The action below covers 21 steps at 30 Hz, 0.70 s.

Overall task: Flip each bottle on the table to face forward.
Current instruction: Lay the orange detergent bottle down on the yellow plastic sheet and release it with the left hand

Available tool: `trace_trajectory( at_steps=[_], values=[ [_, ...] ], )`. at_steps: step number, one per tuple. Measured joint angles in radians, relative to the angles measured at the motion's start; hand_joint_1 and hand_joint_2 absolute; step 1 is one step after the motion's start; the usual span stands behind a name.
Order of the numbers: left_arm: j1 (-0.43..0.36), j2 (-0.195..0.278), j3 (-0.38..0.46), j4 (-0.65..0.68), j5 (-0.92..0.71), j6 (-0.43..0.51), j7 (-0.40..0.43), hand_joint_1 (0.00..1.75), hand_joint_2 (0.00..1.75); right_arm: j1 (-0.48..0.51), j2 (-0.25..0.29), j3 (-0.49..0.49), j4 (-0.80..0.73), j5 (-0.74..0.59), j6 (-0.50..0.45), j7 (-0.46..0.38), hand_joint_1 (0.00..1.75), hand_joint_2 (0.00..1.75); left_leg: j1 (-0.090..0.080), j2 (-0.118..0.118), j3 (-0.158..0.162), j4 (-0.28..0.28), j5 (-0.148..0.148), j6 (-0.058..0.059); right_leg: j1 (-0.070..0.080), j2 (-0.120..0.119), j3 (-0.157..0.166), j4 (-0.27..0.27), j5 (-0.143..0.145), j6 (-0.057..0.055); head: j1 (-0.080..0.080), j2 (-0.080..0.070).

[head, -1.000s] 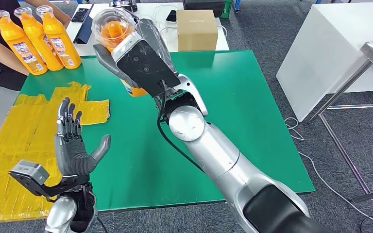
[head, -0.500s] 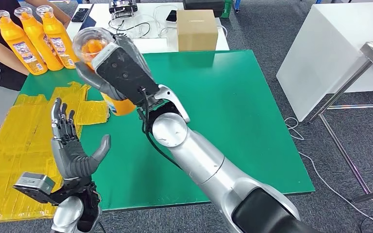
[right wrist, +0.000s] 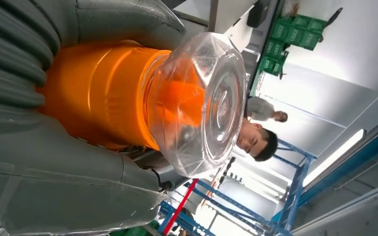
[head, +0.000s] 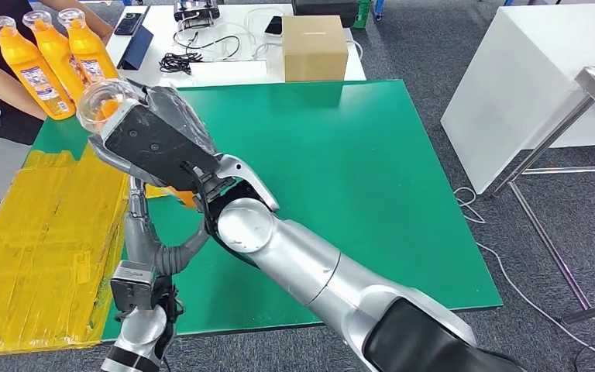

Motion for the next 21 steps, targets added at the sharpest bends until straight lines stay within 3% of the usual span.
trace_trajectory(
  at_steps=[8, 14, 18, 21],
  values=[
    [-0.042, -0.006, 0.001, 0.090, 0.046, -0.040, 0.070, 0.00, 1.75, -0.007, 0.000, 0.037, 0.021, -0.039, -0.017, 0.008, 1.75, 1.75, 0.000, 0.000, 0.000, 0.000, 0.000, 0.000, 0.000, 0.000, 0.000, 0.000, 0.000, 0.000, 0.000, 0.000],
    [-0.087, -0.017, 0.030, 0.184, 0.259, -0.224, 0.206, 0.00, 1.75, -0.004, 0.000, 0.085, 0.032, -0.068, -0.029, 0.011, 1.75, 1.75, 0.000, 0.000, 0.000, 0.000, 0.000, 0.000, 0.000, 0.000, 0.000, 0.000, 0.000, 0.000, 0.000, 0.000],
    [-0.106, -0.017, 0.048, 0.226, 0.364, -0.314, 0.255, 0.00, 1.75, -0.003, 0.000, 0.115, 0.033, -0.077, -0.036, 0.011, 1.75, 1.75, 0.000, 0.000, 0.000, 0.000, 0.000, 0.000, 0.000, 0.000, 0.000, 0.000, 0.000, 0.000, 0.000, 0.000],
    [-0.117, -0.013, 0.065, 0.250, 0.519, -0.438, 0.337, 0.00, 1.75, 0.000, 0.000, 0.134, 0.035, -0.087, -0.036, 0.011, 1.75, 1.75, 0.000, 0.000, 0.000, 0.000, 0.000, 0.000, 0.000, 0.000, 0.000, 0.000, 0.000, 0.000, 0.000, 0.000]
  ],
)
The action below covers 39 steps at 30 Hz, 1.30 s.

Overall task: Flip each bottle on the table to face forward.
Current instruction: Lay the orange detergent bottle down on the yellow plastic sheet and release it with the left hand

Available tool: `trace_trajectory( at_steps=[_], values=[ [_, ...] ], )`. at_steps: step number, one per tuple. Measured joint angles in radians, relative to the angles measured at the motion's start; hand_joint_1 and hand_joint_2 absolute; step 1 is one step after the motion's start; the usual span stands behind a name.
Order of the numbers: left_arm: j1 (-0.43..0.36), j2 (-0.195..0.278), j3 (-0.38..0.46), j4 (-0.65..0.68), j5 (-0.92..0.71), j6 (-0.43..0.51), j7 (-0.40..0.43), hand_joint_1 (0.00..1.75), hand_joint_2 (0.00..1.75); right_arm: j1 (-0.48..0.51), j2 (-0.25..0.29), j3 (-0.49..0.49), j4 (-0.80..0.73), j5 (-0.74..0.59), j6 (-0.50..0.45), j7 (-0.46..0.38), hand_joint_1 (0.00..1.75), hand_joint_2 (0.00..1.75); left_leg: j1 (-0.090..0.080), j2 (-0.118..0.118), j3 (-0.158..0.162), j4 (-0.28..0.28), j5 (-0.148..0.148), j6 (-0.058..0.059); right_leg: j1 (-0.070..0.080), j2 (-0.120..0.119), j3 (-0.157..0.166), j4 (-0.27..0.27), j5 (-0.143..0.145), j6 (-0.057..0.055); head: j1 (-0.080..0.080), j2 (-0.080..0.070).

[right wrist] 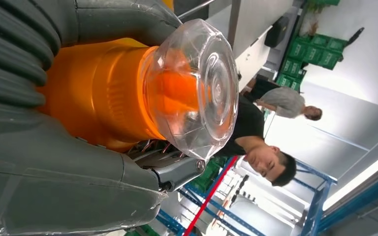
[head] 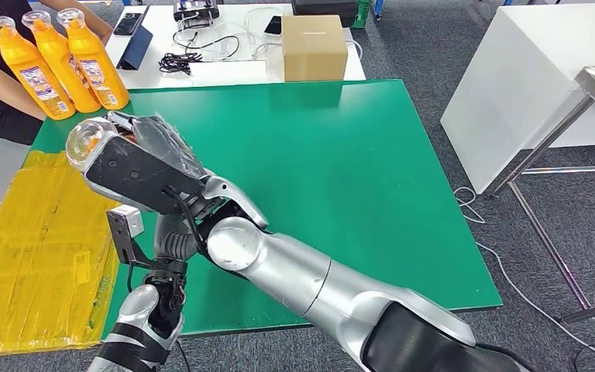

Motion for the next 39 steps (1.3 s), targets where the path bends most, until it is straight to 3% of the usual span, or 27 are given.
trace_trajectory(
  at_steps=[3, 17, 27, 32, 39],
  values=[
    [-0.006, 0.006, 0.012, 0.018, 0.092, -0.061, 0.051, 0.00, 1.75, 0.003, 0.000, 0.019, 0.000, -0.015, 0.000, -0.002, 1.75, 1.75, 0.000, 0.000, 0.000, 0.000, 0.000, 0.000, 0.000, 0.000, 0.000, 0.000, 0.000, 0.000, 0.000, 0.000],
    [-0.005, 0.018, 0.032, 0.019, 0.316, -0.089, 0.098, 0.00, 1.75, 0.018, 0.000, 0.049, 0.002, -0.042, -0.006, -0.031, 1.75, 1.75, 0.001, 0.000, 0.000, 0.000, 0.000, 0.000, 0.001, 0.000, 0.000, 0.000, 0.000, 0.000, 0.000, 0.000],
    [0.018, 0.025, 0.034, -0.024, 0.315, -0.036, 0.081, 0.00, 1.75, 0.034, 0.000, 0.050, 0.005, -0.040, -0.018, -0.051, 1.75, 1.75, 0.001, 0.000, 0.000, 0.000, 0.000, 0.000, 0.001, 0.000, 0.000, 0.000, 0.000, 0.000, 0.000, 0.000],
    [0.031, 0.025, 0.035, -0.060, 0.236, 0.037, 0.004, 0.00, 1.75, 0.038, 0.000, 0.042, 0.010, -0.009, -0.025, -0.054, 1.75, 1.75, 0.001, -0.001, 0.000, 0.000, 0.000, 0.000, 0.001, 0.000, 0.000, 0.000, 0.000, 0.000, 0.000, 0.000],
    [0.061, 0.023, 0.032, -0.161, 0.176, 0.046, -0.053, 0.00, 1.75, 0.046, 0.000, -0.001, 0.016, 0.042, -0.020, -0.054, 1.75, 1.75, 0.001, 0.000, 0.000, 0.000, 0.000, 0.000, 0.001, 0.000, 0.000, 0.000, 0.000, 0.000, 0.000, 0.000]
  ],
)
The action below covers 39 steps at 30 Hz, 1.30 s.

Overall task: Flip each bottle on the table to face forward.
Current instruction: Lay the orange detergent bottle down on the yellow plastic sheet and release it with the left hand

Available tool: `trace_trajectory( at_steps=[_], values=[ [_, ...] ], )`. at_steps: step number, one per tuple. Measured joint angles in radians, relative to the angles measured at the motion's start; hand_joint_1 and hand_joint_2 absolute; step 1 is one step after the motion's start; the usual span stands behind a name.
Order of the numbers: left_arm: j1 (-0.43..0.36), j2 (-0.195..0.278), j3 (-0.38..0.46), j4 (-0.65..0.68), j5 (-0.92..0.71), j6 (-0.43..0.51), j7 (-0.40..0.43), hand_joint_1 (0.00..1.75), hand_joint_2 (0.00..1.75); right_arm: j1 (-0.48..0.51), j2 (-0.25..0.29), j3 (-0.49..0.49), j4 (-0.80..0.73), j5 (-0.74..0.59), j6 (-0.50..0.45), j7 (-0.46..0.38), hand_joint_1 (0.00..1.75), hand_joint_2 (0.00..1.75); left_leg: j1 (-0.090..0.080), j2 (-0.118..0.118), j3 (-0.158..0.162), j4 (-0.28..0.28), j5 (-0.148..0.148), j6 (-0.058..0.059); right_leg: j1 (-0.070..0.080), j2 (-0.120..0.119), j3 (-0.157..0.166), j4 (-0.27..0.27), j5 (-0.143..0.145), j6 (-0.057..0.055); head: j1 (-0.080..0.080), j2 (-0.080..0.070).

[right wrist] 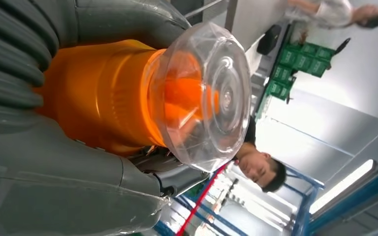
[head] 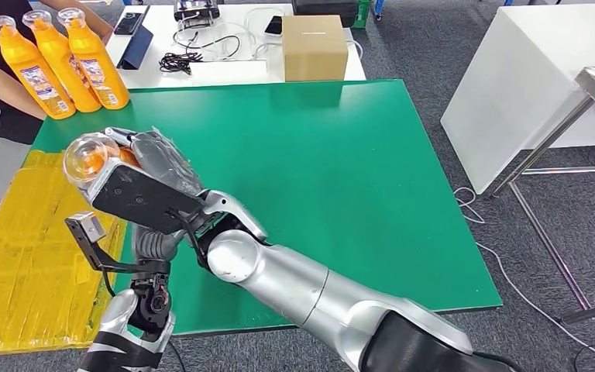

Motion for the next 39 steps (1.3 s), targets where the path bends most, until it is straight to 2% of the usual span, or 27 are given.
trace_trajectory(
  at_steps=[18, 22, 31, 39],
  values=[
    [0.028, -0.001, -0.002, -0.045, -0.082, -0.009, -0.048, 0.00, 1.75, 0.001, 0.000, -0.027, -0.009, -0.007, -0.001, 0.001, 1.75, 1.75, 0.000, 0.000, 0.000, 0.000, 0.000, -0.001, 0.000, 0.000, 0.000, 0.000, 0.000, 0.000, 0.000, 0.000],
    [0.021, -0.003, -0.009, -0.052, -0.112, -0.013, -0.066, 0.00, 1.75, 0.010, 0.000, -0.026, -0.009, -0.041, -0.016, 0.006, 1.75, 1.75, 0.000, 0.000, 0.000, 0.000, 0.000, -0.001, 0.000, 0.000, 0.000, 0.000, 0.000, 0.000, 0.000, 0.000],
    [0.010, -0.004, -0.029, -0.059, -0.226, 0.040, -0.128, 0.00, 1.75, 0.020, 0.000, -0.025, -0.003, -0.119, -0.051, -0.004, 1.75, 1.75, 0.001, 0.000, 0.000, 0.000, 0.001, -0.001, 0.000, 0.000, 0.000, 0.000, 0.000, 0.000, 0.000, 0.000],
    [0.010, -0.004, -0.039, -0.059, -0.266, 0.051, -0.147, 0.00, 1.75, 0.020, 0.000, -0.024, 0.005, -0.174, -0.056, -0.019, 1.75, 1.75, 0.001, 0.000, 0.000, 0.000, 0.001, -0.001, 0.000, 0.000, 0.000, 0.000, 0.000, 0.000, 0.000, 0.000]
  ],
)
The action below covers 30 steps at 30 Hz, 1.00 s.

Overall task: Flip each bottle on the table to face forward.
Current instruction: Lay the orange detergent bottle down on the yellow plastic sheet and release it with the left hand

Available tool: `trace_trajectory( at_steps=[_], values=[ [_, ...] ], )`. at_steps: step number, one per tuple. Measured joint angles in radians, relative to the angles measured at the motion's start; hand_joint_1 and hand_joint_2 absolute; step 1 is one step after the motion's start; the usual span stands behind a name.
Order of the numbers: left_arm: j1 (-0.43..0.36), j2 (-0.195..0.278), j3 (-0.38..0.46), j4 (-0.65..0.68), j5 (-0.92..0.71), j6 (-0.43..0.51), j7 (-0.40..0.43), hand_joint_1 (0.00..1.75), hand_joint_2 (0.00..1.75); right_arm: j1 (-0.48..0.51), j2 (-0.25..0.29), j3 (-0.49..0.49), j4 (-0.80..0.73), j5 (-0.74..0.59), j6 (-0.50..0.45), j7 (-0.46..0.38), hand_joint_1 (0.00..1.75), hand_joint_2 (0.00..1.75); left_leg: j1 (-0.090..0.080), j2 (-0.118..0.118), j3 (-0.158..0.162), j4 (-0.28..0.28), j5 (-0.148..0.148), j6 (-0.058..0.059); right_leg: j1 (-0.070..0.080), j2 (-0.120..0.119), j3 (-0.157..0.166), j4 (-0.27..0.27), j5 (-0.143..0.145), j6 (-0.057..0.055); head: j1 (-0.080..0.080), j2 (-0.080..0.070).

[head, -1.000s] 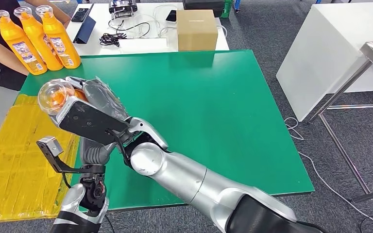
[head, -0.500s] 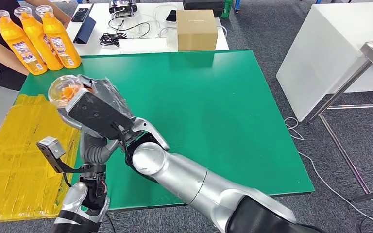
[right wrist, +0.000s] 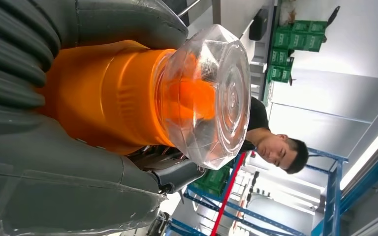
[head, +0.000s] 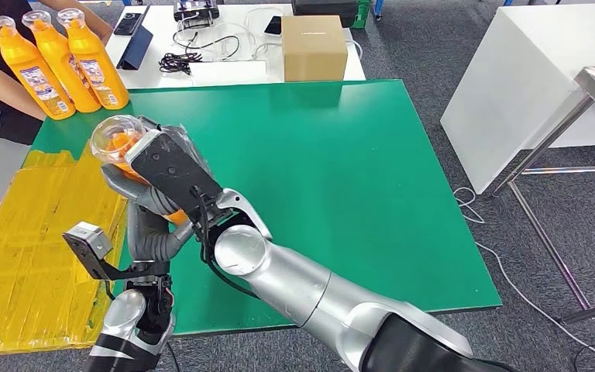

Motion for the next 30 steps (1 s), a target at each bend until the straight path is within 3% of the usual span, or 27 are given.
trace_trajectory(
  at_steps=[9, 13, 23, 30],
  values=[
    [0.000, 0.000, -0.009, 0.001, -0.001, -0.009, 0.011, 0.00, 1.75, -0.001, 0.000, 0.001, 0.004, -0.014, -0.003, -0.002, 1.75, 1.75, 0.000, 0.000, 0.000, 0.000, 0.000, 0.000, 0.000, 0.000, 0.000, 0.000, 0.000, 0.000, 0.000, 0.000],
    [-0.007, 0.000, -0.020, 0.011, 0.001, -0.038, 0.034, 1.74, 1.75, -0.007, 0.000, 0.015, 0.005, -0.017, -0.013, 0.000, 1.75, 1.75, 0.000, 0.000, 0.000, 0.000, 0.000, 0.000, 0.000, 0.000, 0.000, 0.000, 0.000, 0.000, 0.000, 0.000],
    [-0.064, 0.020, -0.031, 0.104, 0.047, -0.218, 0.146, 1.75, 1.75, -0.012, -0.010, 0.056, 0.013, -0.009, -0.019, 0.028, 1.75, 1.75, 0.000, 0.000, 0.000, 0.000, 0.000, 0.000, 0.000, 0.000, 0.000, 0.000, 0.000, 0.000, 0.000, 0.000],
    [-0.090, 0.030, -0.035, 0.153, 0.039, -0.261, 0.166, 1.75, 1.75, -0.011, -0.019, 0.078, 0.013, 0.000, -0.018, 0.046, 1.75, 1.75, 0.000, 0.000, 0.000, 0.000, 0.000, 0.000, 0.000, 0.000, 0.000, 0.000, 0.000, 0.000, 0.000, 0.000]
  ],
)
